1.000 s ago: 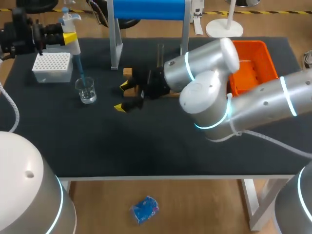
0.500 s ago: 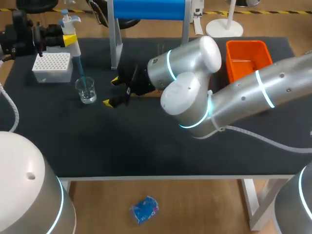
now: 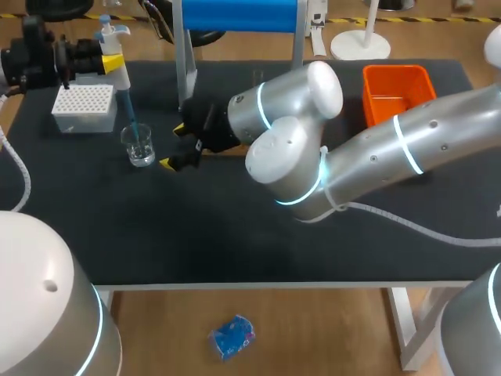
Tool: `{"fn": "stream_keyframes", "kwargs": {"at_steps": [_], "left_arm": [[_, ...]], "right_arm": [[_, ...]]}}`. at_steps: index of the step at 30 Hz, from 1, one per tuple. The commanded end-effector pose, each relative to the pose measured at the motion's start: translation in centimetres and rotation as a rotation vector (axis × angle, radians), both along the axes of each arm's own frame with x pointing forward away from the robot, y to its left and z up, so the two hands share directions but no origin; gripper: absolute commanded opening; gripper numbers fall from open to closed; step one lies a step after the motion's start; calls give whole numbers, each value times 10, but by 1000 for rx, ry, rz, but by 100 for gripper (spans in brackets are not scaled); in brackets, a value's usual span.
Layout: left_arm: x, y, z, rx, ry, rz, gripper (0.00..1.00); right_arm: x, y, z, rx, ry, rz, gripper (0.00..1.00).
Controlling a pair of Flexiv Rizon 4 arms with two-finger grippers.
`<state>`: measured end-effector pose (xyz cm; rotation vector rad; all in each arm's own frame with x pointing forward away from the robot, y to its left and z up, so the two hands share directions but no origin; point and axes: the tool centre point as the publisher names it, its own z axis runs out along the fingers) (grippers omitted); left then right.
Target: Invert the test tube, pick up the pipette, mount the tip to pipette, aspirate from beaker and dispense into the tube, eject the tip, return the pipette, and cap with the stopper.
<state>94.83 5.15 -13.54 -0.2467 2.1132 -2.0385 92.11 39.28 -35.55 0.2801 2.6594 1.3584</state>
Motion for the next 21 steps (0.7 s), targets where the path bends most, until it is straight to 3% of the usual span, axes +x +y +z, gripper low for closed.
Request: {"fn": "stream_keyframes", "kwargs": {"at_steps": [1,21], "left_arm": [[6,2,-2,-2,-1,-10,0],[24,8,-27,4,-23,-9,0]], "right_arm": [[3,5,-8,23,-7,0,100],[3,5,-8,23,-7,0,100]]}}
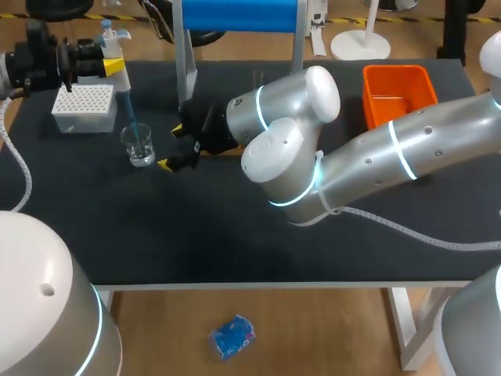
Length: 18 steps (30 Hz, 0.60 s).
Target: Invert the test tube, pick up the pipette, mount the tip to pipette, aspirate from beaker and dispense into the tube, eject the tip, return the pipette, and cap with the stopper.
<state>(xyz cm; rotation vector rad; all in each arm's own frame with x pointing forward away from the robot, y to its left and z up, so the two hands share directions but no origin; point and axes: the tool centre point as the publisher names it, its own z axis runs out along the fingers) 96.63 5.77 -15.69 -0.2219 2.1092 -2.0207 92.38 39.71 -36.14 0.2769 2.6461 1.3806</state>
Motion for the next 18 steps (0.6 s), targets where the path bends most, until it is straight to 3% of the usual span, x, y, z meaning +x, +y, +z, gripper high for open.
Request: {"fn": "stream_keyframes", "kwargs": {"at_steps": [1,18], "left_arm": [[7,2,-7,-5,-1,-8,0],[16,4,-27,-8,30,-1,0]], "right_arm": [[0,0,-3,7,-3,-1,100],[0,0,-3,7,-3,-1,100]]}}
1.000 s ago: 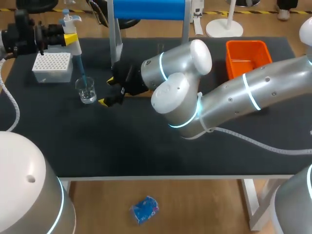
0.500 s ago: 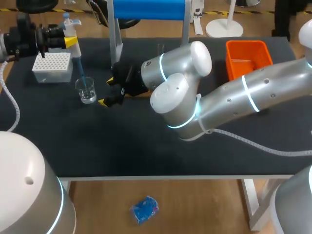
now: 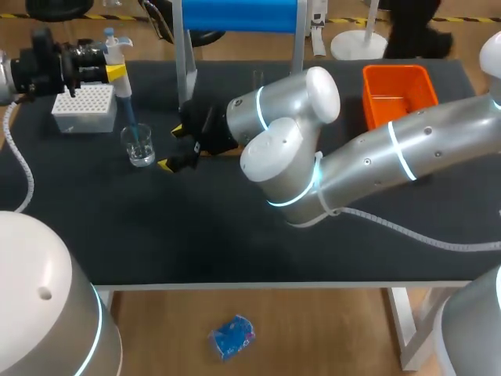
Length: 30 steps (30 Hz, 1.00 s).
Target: Invert the test tube, pick up the pipette, mount the tip to pipette, aspirate from beaker and dispense into the tube, eject the tip, return the pipette, and cap with the stopper.
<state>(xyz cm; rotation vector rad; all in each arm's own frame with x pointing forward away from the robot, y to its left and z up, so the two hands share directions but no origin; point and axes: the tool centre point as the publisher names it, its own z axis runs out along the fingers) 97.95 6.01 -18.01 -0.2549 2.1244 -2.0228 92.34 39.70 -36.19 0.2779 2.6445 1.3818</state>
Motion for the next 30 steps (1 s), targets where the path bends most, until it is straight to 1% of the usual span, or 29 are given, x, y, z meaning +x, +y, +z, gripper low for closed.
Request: {"fn": "stream_keyframes", "kwargs": {"at_steps": [1,9,10,20,30], "left_arm": [[3,2,-5,-11,5,-6,0],[4,3,-16,-12,26,13,0],[4,3,-17,-21,31,13,0],[6,3,-26,-28,50,25,0],[7,3,-31,-45,58,38,0]], "right_arm": [[0,1,-2,5,-2,0,100],[0,1,-2,5,-2,0,100],[0,1,-2,5,-2,0,100],[0,1,-2,5,-2,0,100],[0,1,-2,5,-2,0,100]]}}
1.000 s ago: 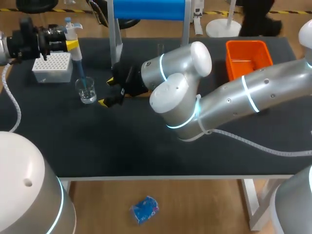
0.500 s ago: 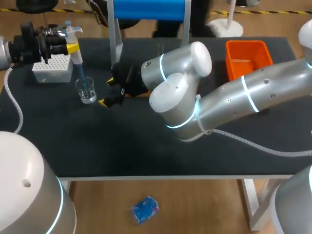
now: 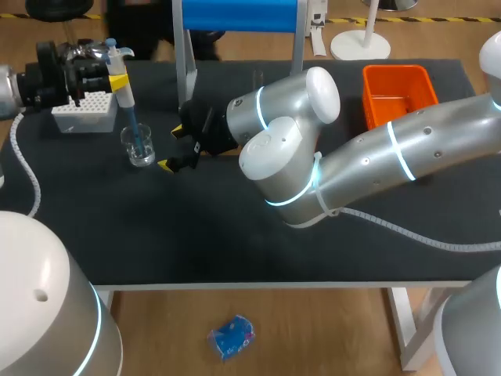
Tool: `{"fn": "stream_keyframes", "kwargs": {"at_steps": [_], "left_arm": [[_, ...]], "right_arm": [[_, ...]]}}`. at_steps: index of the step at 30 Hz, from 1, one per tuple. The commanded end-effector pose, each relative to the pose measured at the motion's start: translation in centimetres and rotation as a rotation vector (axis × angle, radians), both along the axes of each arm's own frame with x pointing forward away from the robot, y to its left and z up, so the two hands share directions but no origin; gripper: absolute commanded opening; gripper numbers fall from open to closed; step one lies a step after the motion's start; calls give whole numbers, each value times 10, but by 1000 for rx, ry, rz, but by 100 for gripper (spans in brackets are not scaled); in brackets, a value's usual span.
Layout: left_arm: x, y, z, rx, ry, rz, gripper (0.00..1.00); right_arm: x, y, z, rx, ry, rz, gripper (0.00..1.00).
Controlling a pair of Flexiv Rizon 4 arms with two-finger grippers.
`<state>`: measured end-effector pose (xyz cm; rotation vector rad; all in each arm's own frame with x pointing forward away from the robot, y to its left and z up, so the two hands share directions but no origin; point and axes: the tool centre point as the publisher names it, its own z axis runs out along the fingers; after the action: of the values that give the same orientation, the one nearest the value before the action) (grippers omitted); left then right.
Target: Invert the test tube, pick up the pipette, mount the tip to pipette, aspirate from beaker and dispense into the tube, eject the tip, return the pipette, and cap with the stopper.
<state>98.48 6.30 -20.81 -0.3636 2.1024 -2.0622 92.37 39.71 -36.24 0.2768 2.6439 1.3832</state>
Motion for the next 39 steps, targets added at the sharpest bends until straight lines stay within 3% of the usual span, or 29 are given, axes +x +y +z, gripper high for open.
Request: {"fn": "stream_keyframes", "kwargs": {"at_steps": [1,20,32,39], "left_arm": [[2,0,-3,-8,-4,2,0],[2,0,-3,-7,-8,4,0],[2,0,-3,-7,-8,4,0],[2,0,-3,-7,-8,4,0]], "right_arm": [[0,0,-2,5,-2,-1,100],[-2,-3,3,18,-2,18,100],[-19,-37,62,26,-33,147,100],[-16,-58,107,72,-35,182,100]]}}
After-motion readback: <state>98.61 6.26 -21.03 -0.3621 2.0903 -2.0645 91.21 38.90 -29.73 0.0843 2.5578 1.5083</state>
